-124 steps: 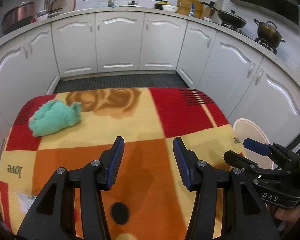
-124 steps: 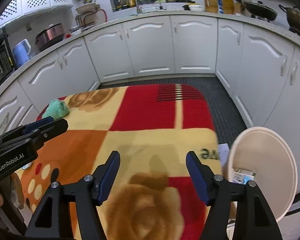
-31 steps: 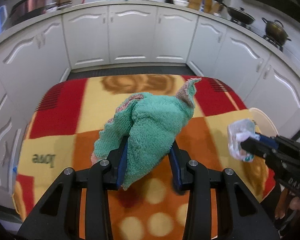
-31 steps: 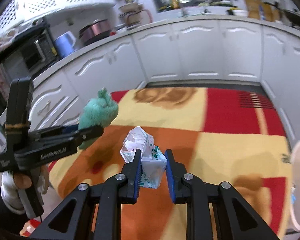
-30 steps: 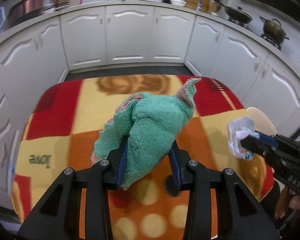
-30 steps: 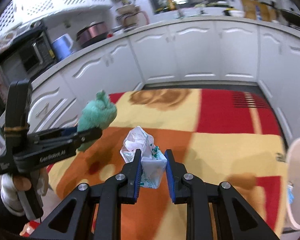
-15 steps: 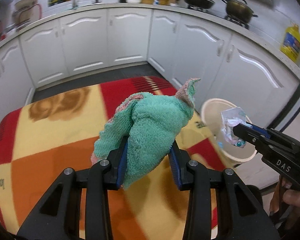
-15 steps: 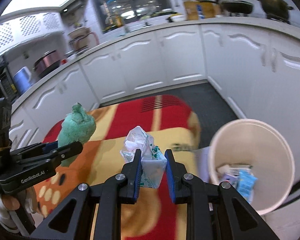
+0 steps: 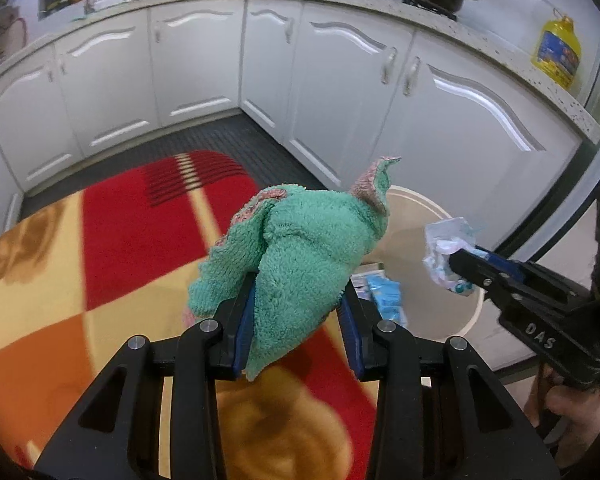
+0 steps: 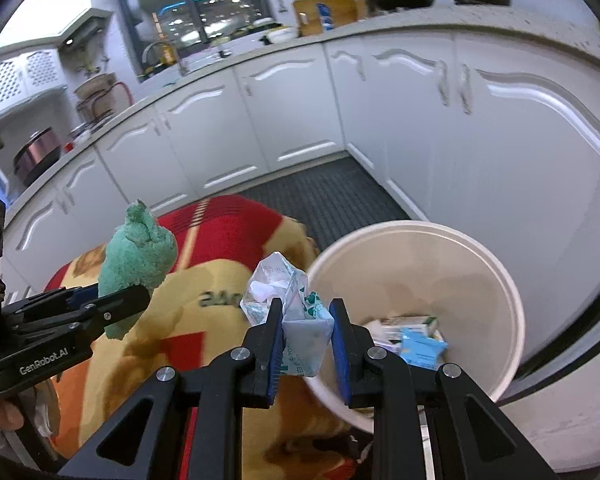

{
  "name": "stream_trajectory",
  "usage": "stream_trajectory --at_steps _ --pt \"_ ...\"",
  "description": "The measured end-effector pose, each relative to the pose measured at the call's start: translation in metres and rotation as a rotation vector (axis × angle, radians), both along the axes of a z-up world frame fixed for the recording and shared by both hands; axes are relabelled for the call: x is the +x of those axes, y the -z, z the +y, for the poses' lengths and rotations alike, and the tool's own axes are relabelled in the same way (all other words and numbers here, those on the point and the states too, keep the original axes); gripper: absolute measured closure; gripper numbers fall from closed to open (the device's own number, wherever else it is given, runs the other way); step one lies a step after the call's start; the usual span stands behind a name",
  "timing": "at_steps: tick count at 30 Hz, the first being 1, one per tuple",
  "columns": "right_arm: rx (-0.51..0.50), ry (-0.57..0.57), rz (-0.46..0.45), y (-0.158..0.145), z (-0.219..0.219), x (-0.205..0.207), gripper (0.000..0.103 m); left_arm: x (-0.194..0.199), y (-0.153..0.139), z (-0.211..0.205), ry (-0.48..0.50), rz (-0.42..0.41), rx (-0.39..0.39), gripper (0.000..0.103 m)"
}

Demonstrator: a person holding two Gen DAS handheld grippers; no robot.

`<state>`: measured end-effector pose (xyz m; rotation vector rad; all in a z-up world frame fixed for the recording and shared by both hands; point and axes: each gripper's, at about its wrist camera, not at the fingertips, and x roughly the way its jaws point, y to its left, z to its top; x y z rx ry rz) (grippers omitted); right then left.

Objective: Collect trash

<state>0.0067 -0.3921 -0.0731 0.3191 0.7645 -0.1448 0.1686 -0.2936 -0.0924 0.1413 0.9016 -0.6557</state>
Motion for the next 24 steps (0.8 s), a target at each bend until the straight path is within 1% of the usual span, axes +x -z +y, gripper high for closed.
stream_trajectory --at_steps 8,9,10,11,12,13,14,16,20,24 --pt "0.026 0.077 0.04 0.014 -0.035 0.001 0.082 0.008 0.012 -0.044 0.063 0.08 -0.049 0.067" --pt "0.025 0.085 0.049 0.016 -0.039 0.002 0.081 0.01 0.014 -0.05 0.07 0.093 -0.054 0.064" --pt "0.024 0.09 0.054 0.017 -0.04 0.003 0.078 0.011 0.016 -0.053 0.079 0.104 -0.059 0.062" --pt "0.022 0.101 0.062 0.019 -0.043 0.003 0.071 0.012 0.018 -0.058 0.087 0.116 -0.061 0.059" --pt "0.023 0.109 0.065 0.021 -0.045 0.002 0.067 0.013 0.02 -0.061 0.091 0.12 -0.06 0.053" --pt "0.028 0.114 0.063 0.022 -0.046 0.001 0.058 0.013 0.021 -0.063 0.091 0.121 -0.06 0.049" --pt "0.037 0.122 0.058 0.023 -0.048 -0.001 0.056 0.014 0.022 -0.064 0.091 0.121 -0.064 0.044" --pt "0.039 0.126 0.061 0.024 -0.05 -0.004 0.056 0.015 0.024 -0.063 0.092 0.125 -0.07 0.043" --pt "0.048 0.134 0.071 0.029 -0.053 -0.008 0.056 0.014 0.026 -0.06 0.085 0.117 -0.053 0.042" --pt "0.056 0.13 0.073 0.031 -0.05 -0.008 0.056 0.009 0.022 -0.053 0.069 0.079 -0.044 0.042"
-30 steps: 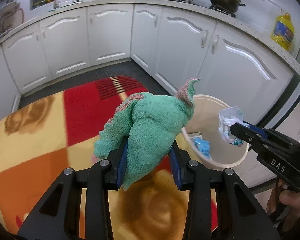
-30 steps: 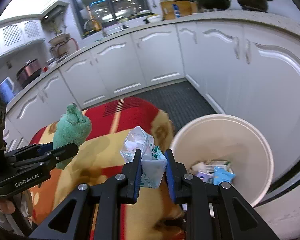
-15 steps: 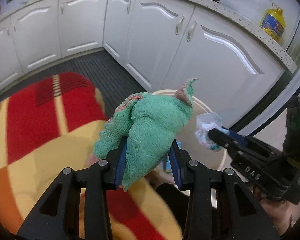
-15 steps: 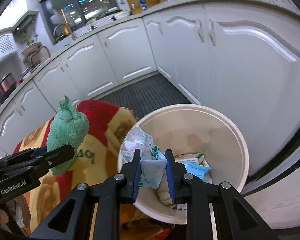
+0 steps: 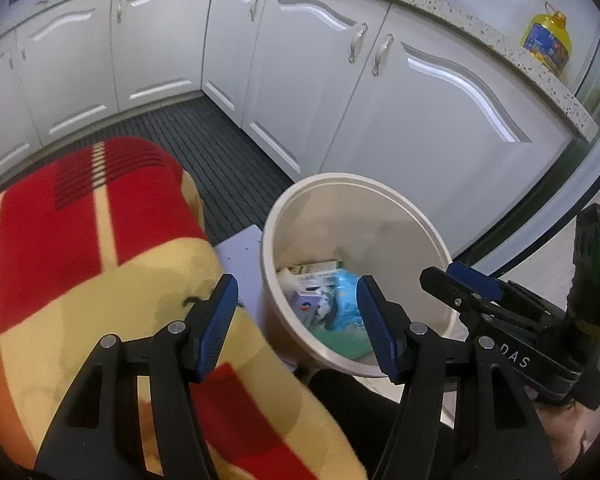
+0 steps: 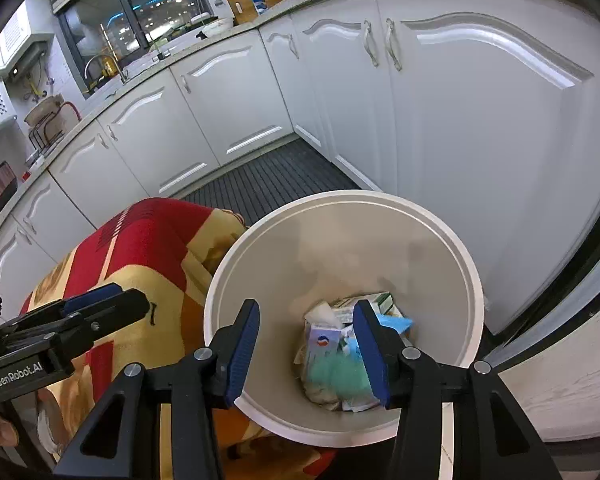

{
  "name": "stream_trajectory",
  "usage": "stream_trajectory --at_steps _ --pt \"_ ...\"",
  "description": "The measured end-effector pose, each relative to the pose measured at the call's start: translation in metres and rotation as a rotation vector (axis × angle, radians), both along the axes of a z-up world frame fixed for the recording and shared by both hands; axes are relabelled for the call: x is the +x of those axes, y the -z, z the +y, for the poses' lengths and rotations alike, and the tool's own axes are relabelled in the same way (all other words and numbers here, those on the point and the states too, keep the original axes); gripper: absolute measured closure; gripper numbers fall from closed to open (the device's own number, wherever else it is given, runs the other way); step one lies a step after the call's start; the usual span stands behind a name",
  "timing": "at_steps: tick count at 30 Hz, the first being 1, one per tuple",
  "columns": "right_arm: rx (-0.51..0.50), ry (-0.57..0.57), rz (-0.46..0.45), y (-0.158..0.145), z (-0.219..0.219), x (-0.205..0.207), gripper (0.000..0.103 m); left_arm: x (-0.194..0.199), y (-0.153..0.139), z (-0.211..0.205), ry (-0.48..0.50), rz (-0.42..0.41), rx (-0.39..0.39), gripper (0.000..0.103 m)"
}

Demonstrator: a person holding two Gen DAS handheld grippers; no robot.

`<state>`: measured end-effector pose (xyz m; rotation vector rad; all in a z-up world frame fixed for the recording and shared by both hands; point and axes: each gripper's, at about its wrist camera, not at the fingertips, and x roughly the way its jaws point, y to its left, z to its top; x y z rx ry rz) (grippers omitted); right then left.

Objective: Collect trash

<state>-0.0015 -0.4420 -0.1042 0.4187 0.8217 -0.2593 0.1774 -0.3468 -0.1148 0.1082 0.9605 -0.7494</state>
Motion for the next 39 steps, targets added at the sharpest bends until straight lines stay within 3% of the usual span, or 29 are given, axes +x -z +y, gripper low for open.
stream_trajectory --at_steps 13,17,26,39 --pt "0.06 -0.031 -0.087 -0.021 0.004 -0.02 0.05 -0.021 -0.018 0.03 -0.068 -0.093 -0.012 0.042" --pt "0.035 -0.02 -0.121 -0.036 0.013 -0.031 0.04 -0.035 -0.028 0.031 -0.083 -0.135 -0.004 0.042" --pt "-0.072 0.018 -0.165 -0.067 0.039 -0.057 0.033 -0.075 -0.057 0.036 -0.13 -0.304 0.054 0.042" --pt "-0.171 0.046 -0.241 -0.103 0.067 -0.095 0.021 -0.111 -0.088 0.063 -0.163 -0.356 -0.014 0.042"
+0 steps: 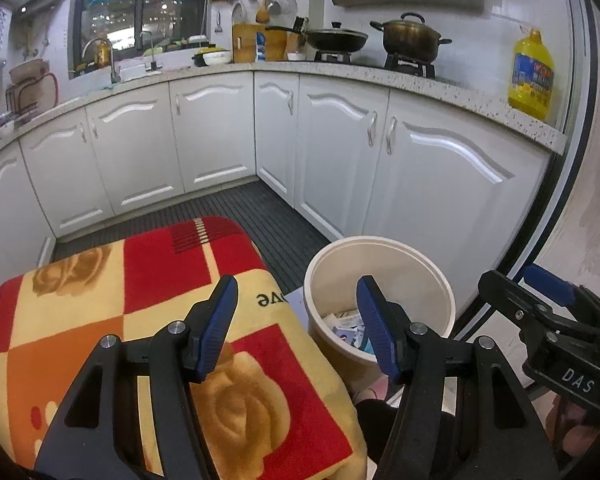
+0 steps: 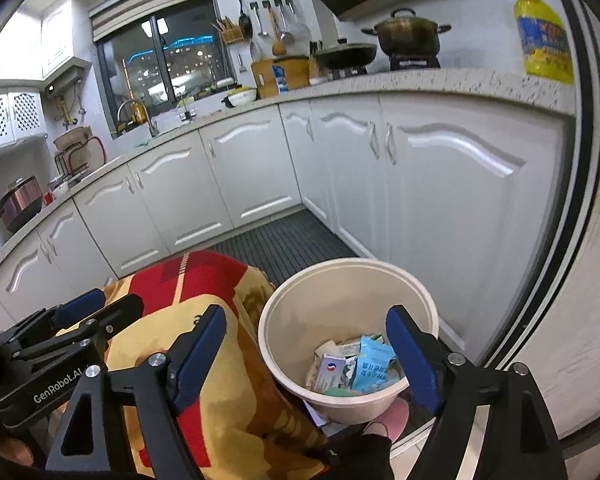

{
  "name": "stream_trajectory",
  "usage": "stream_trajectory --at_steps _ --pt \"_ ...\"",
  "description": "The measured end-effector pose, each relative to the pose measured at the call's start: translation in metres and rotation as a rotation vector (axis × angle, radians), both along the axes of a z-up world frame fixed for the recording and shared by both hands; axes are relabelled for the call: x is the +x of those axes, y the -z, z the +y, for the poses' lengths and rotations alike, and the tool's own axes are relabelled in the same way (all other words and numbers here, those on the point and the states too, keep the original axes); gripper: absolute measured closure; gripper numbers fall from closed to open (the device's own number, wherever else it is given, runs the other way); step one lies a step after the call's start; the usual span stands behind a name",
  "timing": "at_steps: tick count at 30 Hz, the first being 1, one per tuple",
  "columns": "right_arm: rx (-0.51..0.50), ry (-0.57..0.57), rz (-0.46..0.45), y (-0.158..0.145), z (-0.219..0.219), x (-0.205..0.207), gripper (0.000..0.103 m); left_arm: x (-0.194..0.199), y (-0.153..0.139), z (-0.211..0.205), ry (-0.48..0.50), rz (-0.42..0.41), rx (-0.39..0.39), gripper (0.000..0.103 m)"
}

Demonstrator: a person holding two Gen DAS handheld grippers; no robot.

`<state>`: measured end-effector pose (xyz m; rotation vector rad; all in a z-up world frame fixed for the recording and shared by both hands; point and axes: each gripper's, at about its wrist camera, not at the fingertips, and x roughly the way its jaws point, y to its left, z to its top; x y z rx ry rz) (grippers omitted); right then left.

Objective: Collect trash

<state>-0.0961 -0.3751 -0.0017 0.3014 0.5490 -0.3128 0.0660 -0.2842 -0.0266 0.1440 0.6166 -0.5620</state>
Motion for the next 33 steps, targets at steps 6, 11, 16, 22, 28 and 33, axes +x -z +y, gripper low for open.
stream_trajectory --at_steps 6,11,16,22,28,33 --pt "-0.024 -0.002 -0.023 -0.012 0.014 -0.01 0.02 -0.017 -0.016 0.012 -0.009 -0.045 -0.028 0.042" --pt "-0.031 0.001 -0.042 -0.021 0.021 -0.016 0.017 -0.027 -0.023 0.02 -0.014 -0.071 -0.038 0.042" --pt "-0.04 0.0 -0.05 -0.027 0.026 -0.02 0.016 -0.032 -0.029 0.023 -0.019 -0.081 -0.045 0.042" --pt "-0.051 0.004 -0.05 -0.029 0.031 -0.023 0.016 -0.038 -0.034 0.023 -0.024 -0.104 -0.051 0.042" --pt "-0.059 0.01 -0.055 -0.032 0.033 -0.025 0.015 -0.037 -0.035 0.026 -0.024 -0.101 -0.059 0.042" --pt "-0.07 0.012 -0.055 -0.033 0.036 -0.026 0.012 -0.037 -0.037 0.029 -0.026 -0.098 -0.076 0.042"
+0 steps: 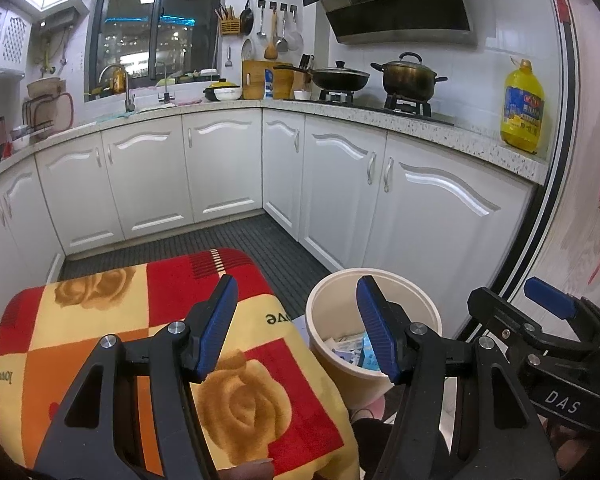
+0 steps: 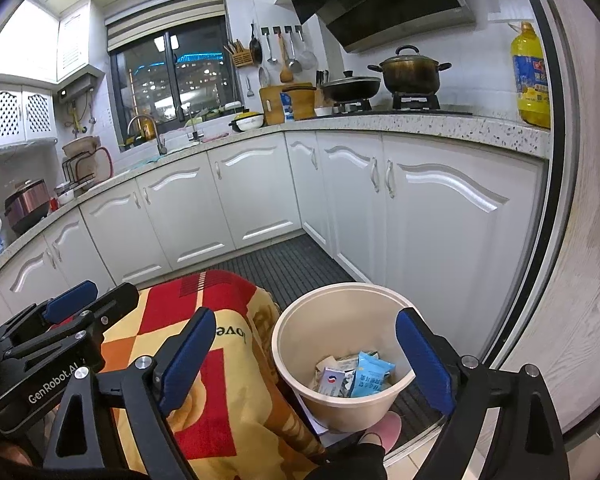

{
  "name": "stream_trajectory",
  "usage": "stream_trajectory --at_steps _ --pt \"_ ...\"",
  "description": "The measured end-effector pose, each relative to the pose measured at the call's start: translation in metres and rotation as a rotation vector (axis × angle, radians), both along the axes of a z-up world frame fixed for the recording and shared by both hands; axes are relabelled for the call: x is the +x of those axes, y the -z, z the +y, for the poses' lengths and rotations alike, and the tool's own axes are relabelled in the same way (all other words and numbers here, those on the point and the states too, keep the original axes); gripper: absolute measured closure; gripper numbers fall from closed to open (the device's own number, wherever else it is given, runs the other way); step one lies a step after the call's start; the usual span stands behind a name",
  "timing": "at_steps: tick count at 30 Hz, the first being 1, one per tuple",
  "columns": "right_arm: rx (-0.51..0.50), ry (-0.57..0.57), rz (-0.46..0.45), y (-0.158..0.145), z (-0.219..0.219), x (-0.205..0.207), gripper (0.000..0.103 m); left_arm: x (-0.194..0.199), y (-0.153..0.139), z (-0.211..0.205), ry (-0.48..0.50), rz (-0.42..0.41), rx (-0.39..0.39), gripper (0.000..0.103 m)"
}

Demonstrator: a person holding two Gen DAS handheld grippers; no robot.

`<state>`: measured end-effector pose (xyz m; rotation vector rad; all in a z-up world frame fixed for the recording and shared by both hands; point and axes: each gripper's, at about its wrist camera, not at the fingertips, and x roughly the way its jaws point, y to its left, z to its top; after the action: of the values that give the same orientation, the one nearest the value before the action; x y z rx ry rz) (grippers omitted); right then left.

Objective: Collect trash

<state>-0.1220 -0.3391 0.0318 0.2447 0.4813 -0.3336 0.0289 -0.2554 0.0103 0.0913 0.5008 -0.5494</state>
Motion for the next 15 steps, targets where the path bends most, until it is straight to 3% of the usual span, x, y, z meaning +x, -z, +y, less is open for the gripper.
stream_trajectory --at_steps 15 --pt "-0.035 0.011 -0.01 -0.0066 0.0063 0.0003 0.008 0.0012 -0.0012 0.0006 0.005 0.002 -0.011 0.042"
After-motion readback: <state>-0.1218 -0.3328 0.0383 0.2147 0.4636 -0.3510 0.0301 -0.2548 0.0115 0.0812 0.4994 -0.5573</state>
